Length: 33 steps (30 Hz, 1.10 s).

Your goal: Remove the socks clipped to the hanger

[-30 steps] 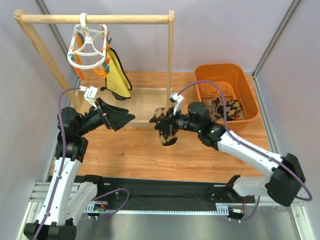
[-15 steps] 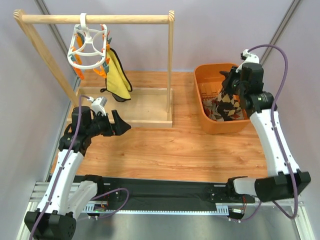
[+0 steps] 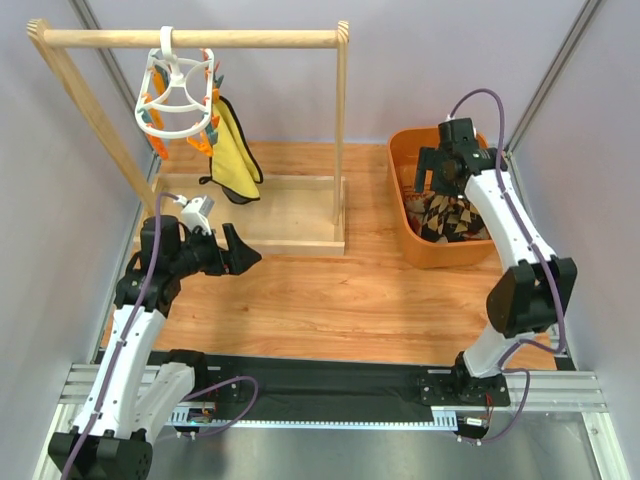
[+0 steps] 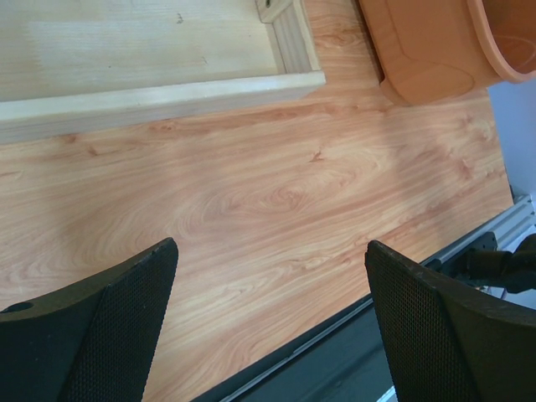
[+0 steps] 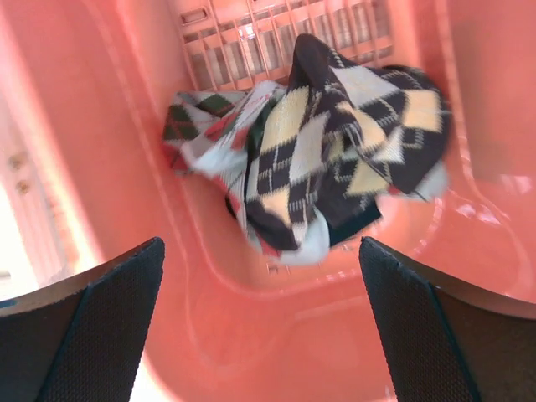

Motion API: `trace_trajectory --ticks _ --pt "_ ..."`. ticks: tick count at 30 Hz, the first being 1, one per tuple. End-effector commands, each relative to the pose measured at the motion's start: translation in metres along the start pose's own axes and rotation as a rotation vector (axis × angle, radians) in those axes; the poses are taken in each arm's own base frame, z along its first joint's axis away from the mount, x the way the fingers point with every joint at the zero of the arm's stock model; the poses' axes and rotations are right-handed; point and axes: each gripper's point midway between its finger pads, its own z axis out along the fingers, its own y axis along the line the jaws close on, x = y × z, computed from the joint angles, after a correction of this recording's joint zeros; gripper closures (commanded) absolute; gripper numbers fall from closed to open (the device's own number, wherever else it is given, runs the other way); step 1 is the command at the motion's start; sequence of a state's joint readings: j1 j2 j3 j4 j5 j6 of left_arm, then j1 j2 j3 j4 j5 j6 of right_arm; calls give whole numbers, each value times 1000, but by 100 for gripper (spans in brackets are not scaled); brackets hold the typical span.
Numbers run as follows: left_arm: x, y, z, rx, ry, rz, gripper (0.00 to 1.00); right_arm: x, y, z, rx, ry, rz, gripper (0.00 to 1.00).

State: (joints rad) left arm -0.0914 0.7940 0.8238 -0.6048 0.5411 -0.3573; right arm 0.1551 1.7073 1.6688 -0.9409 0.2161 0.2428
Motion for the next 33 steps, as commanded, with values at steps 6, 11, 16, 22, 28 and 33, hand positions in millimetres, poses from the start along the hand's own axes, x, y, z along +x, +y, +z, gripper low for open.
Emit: trace_trajectory --ticks 6,11,16,22,28,33 --pt "-21 -29 -18 120 -123 91 0 18 18 -119 -123 -242 39 0" --pt "-31 -50 -31 217 -225 136 0 61 55 -154 -463 -308 61 0" --pt "-32 -73 -41 349 -264 192 1 113 57 -174 -734 -517 90 0" --pt "-33 -91 -59 420 -363 285 0 127 42 -196 -793 -633 119 0" --pt "-36 -87 -65 372 -422 311 0 122 45 -204 -805 -617 114 0" --pt "-36 -86 -66 365 -430 316 0 117 47 -208 -810 -622 104 0"
